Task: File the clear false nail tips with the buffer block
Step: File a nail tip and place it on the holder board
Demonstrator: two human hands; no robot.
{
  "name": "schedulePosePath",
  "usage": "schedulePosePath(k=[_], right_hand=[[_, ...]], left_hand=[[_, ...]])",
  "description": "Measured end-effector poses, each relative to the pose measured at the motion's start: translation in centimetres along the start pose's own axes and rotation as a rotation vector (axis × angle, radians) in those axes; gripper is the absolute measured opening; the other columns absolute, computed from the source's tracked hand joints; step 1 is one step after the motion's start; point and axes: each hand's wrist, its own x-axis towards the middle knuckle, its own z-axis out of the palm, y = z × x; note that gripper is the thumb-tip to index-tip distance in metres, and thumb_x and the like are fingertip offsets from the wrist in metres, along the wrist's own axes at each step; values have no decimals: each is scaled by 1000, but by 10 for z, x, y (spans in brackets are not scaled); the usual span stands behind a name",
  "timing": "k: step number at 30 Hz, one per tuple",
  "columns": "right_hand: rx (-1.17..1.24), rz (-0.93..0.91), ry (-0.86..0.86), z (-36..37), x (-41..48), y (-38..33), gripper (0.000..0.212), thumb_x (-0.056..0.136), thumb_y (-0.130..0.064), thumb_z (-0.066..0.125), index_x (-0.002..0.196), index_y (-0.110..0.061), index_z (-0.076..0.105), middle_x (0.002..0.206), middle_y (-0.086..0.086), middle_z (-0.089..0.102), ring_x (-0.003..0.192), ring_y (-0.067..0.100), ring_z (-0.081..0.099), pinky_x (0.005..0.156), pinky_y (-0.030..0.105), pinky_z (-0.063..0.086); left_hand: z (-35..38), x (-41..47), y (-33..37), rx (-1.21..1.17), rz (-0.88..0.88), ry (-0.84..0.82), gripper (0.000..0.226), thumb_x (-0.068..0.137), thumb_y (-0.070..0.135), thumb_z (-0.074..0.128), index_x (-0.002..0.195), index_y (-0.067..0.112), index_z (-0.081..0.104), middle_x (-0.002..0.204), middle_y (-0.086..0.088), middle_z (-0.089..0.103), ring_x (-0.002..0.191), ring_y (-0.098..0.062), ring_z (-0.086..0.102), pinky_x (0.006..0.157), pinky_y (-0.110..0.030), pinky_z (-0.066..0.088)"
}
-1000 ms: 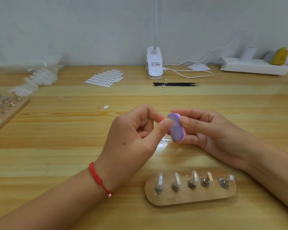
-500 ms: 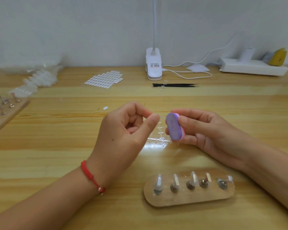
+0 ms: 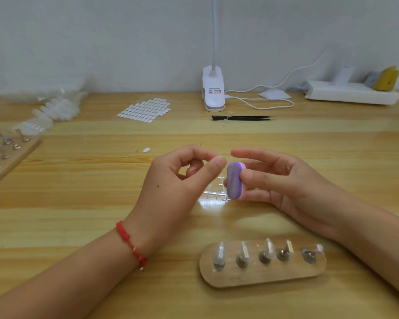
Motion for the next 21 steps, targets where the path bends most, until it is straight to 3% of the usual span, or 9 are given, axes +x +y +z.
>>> schedulePosePath(k=[2,7,10,14,17,21], right_hand=[[5,-6,6,0,0,0,40,65,-16,76,105,-18,76,99,8,74,88,18,72,71,25,57],[113,-32,76,-1,1,1,30,71,-7,74,99,-15,77,92,10,73,84,22,72,71,26,58],[59,-23,50,1,1,1,34,66,-9,78,99,-16,77,97,12,72,87,23,72,71,27,58],[205,-14,79,-3,2,0,31,70,-7,75,100,-15,77,99,14,73,90,26,72,73,29,58],[80,-21,57,1,2,1,35,62,-11,78,96,-18,78,96,10,73,87,24,72,72,28,58],[202,-31,99,-2,3,1,30,72,-4,72,99,-14,77,95,13,73,86,26,73,71,29,58]], left_hand=[[1,-1,0,19,-37,-31,13,71,36,68,69,23,68,55,11,31,42,-4,24,41,-11,23],[1,0,0,56,-66,-38,9,80,24,70,71,21,70,60,2,32,47,-9,28,44,-11,25],[1,0,-1,59,-70,-35,9,81,23,70,72,20,71,62,-2,34,50,-12,31,46,-13,27],[2,0,-1,58,-89,-71,8,79,24,70,72,21,71,65,-6,36,59,-16,33,51,-14,30],[1,1,-2,57,-88,-22,10,79,26,71,71,21,72,70,-9,46,61,-14,38,52,-11,32],[2,1,-4,43,-125,-58,8,77,29,72,72,24,74,75,-9,51,66,-14,42,56,-13,35]])
